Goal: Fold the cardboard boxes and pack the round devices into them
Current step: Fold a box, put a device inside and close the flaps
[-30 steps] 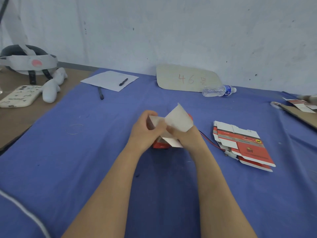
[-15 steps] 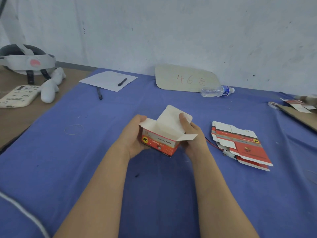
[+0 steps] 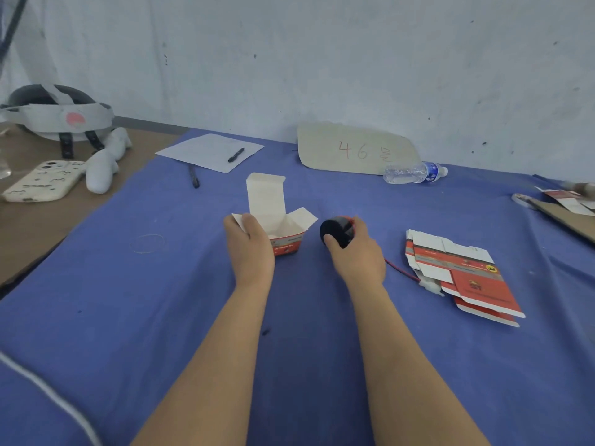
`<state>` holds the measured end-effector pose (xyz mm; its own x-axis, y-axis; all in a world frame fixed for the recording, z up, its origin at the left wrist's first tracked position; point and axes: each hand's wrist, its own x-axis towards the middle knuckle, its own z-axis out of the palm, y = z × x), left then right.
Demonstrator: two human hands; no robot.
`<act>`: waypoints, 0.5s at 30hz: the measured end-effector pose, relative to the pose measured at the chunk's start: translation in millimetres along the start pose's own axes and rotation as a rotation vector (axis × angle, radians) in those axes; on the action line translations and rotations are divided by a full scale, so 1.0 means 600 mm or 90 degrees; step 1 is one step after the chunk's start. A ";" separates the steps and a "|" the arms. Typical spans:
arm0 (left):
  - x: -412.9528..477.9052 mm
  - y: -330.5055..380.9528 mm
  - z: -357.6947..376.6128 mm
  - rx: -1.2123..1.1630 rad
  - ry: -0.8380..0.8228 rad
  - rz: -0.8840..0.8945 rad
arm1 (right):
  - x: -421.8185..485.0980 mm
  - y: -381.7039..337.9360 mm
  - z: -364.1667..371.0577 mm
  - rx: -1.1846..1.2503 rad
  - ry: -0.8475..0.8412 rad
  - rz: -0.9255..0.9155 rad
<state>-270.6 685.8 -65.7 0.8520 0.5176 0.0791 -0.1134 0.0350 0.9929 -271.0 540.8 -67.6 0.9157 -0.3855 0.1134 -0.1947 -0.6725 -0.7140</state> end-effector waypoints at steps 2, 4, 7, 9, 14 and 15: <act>0.000 0.000 0.000 0.000 -0.010 -0.006 | 0.003 0.001 -0.006 0.054 0.002 -0.016; 0.001 -0.001 0.001 0.000 -0.020 -0.007 | 0.004 0.004 -0.015 0.152 0.024 -0.030; 0.001 -0.006 0.003 0.023 -0.046 -0.004 | -0.004 -0.007 -0.034 0.310 0.082 -0.079; 0.000 -0.008 0.008 0.037 -0.075 -0.003 | -0.012 -0.020 -0.040 0.347 0.105 -0.165; -0.015 -0.010 0.018 0.046 -0.150 -0.010 | -0.040 -0.039 -0.005 0.140 -0.001 -0.298; -0.017 -0.010 0.018 0.047 -0.161 -0.013 | -0.044 -0.039 0.003 0.103 -0.022 -0.300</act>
<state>-273.2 670.9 -71.5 0.9554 0.2871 0.0689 -0.0646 -0.0244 0.9976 -289.9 567.8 -54.9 0.9026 -0.0399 0.4285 0.2980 -0.6604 -0.6893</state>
